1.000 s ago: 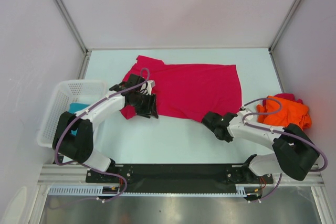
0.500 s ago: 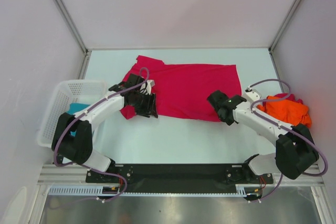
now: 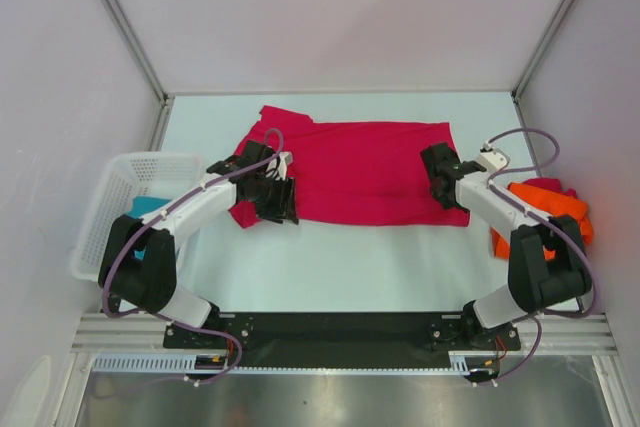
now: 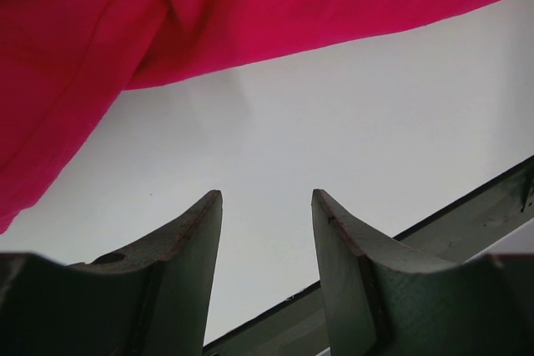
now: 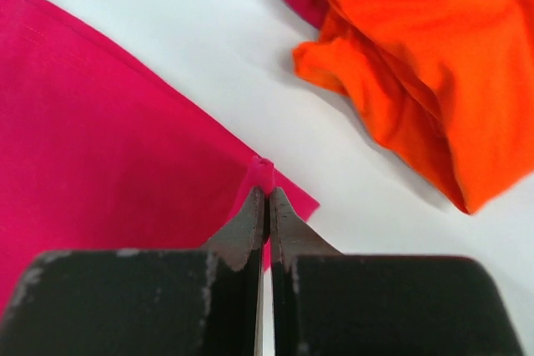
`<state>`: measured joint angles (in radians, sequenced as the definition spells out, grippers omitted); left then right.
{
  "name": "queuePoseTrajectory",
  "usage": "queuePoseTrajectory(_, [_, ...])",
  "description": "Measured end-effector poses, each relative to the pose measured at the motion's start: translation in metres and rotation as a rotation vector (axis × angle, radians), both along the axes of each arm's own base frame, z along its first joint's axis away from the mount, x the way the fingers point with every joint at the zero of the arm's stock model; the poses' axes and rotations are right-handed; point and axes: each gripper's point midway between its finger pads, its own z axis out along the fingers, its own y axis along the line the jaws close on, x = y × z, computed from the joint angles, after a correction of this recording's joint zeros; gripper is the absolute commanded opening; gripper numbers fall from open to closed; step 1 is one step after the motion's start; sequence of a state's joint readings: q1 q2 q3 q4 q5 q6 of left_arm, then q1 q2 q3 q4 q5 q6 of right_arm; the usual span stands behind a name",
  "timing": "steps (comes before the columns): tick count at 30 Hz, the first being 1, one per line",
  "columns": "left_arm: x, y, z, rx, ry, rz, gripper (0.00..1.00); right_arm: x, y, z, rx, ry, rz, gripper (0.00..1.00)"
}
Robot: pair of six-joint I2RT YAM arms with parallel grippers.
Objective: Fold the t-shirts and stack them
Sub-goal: Fold the flattened tshirt in 1/3 of the way
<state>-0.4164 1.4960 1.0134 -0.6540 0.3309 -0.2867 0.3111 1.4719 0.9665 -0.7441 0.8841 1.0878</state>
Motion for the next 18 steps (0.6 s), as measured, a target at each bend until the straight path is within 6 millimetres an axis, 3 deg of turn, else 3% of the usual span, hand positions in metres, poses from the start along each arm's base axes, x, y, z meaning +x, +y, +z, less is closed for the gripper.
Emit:
queuePoseTrajectory(10, [0.005, 0.008, -0.003, 0.02, -0.001, 0.028, 0.52, 0.058, 0.006, -0.015, -0.001, 0.076, 0.077, 0.0])
queuePoseTrajectory(17, [0.009, 0.017, -0.006, 0.038, 0.006, 0.06, 0.52, 0.067, 0.002, -0.035, 0.002, 0.132, 0.083, 0.01])
queuePoseTrajectory(18, [0.01, 0.018, -0.007, 0.04, 0.008, 0.063, 0.52, 0.067, 0.001, -0.036, 0.004, 0.137, 0.083, 0.12])
